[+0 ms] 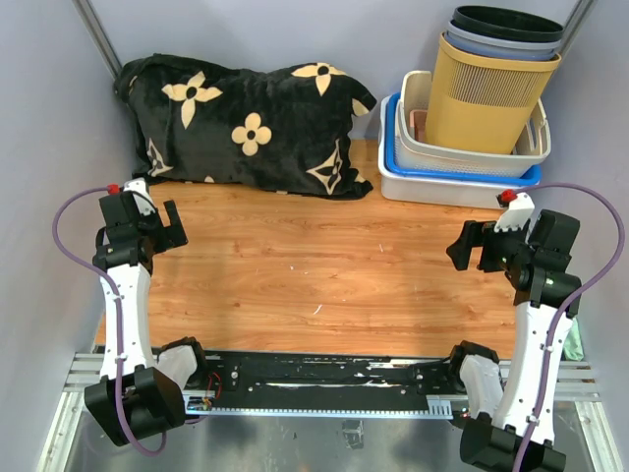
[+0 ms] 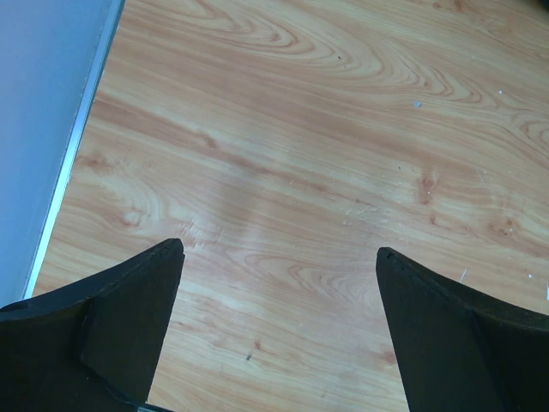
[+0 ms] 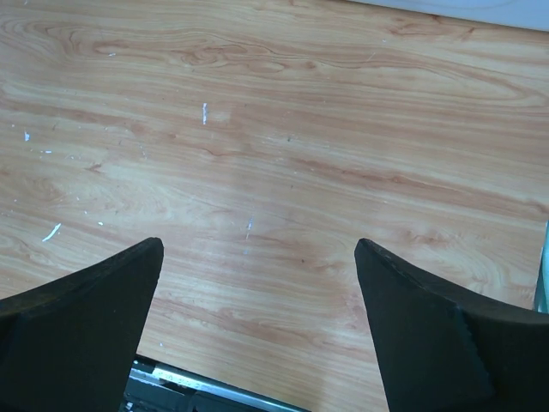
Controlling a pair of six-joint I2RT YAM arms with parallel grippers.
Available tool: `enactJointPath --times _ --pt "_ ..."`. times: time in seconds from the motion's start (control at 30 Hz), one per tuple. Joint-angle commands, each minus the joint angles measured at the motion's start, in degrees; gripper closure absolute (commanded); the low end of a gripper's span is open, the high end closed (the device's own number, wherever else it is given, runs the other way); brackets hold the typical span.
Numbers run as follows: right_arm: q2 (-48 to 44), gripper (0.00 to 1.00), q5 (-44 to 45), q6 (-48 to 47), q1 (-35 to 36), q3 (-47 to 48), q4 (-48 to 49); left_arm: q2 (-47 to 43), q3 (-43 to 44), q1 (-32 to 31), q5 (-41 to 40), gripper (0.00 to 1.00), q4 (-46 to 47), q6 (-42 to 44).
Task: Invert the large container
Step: Move the container to the center of the board.
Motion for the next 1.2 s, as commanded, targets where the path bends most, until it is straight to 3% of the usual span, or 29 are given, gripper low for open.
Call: enactJointPath --times 0.0,0.43,0.5,0.53,0.6,0.67,0.83,1.0,1.17 --pt "-1.7 0.04 5.3 2.2 -0.4 -0.5 1.0 -0.9 0.3 0.4 -0.1 0.01 0.8 0.3" --pt "-2.3 0.04 2.4 1.4 -0.4 -0.5 1.1 -1.0 0.3 0.4 0.5 0.01 0.8 0.5" --pt "-2.3 0.04 2.2 1.3 -0.4 -0.5 1.0 1.0 2.0 0.4 8.2 0.01 -1.6 2.7" --pt "-2.2 0.04 1.8 1.2 -0.4 -0.5 1.0 3.4 4.0 0.4 18.4 0.01 -4.1 4.1" --pt "-1.8 0.04 0.7 0.9 -0.4 -0.5 0.9 10.7 9.5 -1.0 29.5 0.01 -9.7 6.2" --pt "-1.2 0.03 -0.9 0.3 -0.4 -0.4 0.8 17.1 16.0 -6.2 33.6 0.01 -12.8 5.5" --pt "-0.1 0.03 -2.8 -0.2 -0.4 -0.3 0.5 27.7 31.4 -23.7 24.4 0.01 -12.2 -1.0" --pt "-0.7 0.03 -7.0 -1.6 -0.4 -0.3 0.4 36.5 40.6 -28.9 31.7 0.01 -1.0 -16.9" --pt "0.4 0.03 -8.6 -2.5 -0.8 -0.2 -0.1 48.6 50.7 -37.8 26.0 0.01 1.0 -21.8"
